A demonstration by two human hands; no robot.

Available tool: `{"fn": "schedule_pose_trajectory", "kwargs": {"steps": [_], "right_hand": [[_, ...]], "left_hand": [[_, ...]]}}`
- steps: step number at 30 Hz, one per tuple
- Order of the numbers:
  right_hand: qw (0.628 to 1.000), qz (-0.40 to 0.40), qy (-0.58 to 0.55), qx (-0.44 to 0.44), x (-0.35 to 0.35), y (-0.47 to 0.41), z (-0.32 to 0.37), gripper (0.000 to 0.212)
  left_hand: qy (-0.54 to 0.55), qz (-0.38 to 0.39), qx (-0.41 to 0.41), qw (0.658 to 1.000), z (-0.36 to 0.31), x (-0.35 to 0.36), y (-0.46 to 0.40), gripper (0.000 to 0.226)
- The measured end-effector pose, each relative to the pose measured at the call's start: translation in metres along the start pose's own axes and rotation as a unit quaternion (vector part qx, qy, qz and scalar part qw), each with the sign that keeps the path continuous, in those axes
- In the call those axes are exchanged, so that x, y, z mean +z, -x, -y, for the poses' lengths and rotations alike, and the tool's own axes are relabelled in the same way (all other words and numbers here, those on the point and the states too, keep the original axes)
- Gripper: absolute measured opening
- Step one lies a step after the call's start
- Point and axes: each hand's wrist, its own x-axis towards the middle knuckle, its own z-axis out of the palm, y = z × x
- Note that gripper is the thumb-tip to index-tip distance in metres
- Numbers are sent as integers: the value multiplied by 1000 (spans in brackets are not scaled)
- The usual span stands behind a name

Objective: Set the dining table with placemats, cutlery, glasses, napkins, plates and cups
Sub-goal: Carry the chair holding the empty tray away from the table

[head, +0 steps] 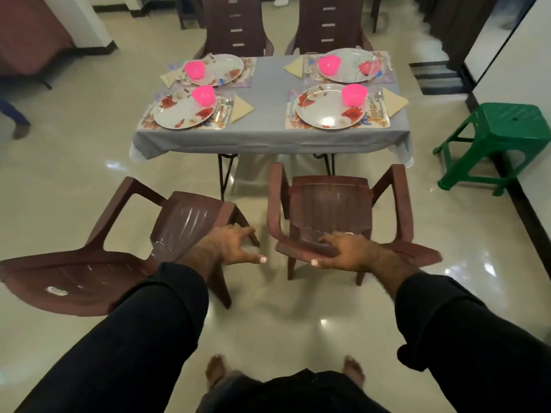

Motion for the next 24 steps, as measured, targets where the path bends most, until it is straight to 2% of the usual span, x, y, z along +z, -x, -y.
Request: {"fn": "schedule_pose_trajectory", "kwargs": {"steps": [2, 5, 9, 13, 15, 18, 20, 22, 24], "right_hand": [[995, -43, 76, -46, 13, -25, 40, 100], [979, -110, 146, -86, 38, -73, 102, 100], [970, -195, 117, -82, 91, -126, 210, 105], [988, -96, 107, -52, 173, -154, 330, 99], [990, -74, 105, -58, 199, -161, 382, 89], [998, -29, -20, -57, 204, -169, 447, 77], [994, 27, -95, -51, 207, -177, 480, 80], [993, 81, -74, -47, 212, -184, 512, 93], [992, 111, -6, -60, 222, -190, 538, 91]], "left_hand": [[17, 5, -26, 1000, 53, 1, 3, 121], [-4, 22, -36, 999, 132, 3, 11, 115], [7, 37, -48, 998, 258, 9, 33, 124], [10, 72, -38, 997, 388, 35, 82, 123], [20, 75, -29, 997, 434, 38, 109, 124], [15, 89, -37, 995, 485, 32, 136, 109], [22, 106, -45, 993, 516, 35, 148, 114], [18, 107, -32, 994, 544, 41, 157, 125], [-32, 104, -4, 994, 557, 44, 161, 124]]}}
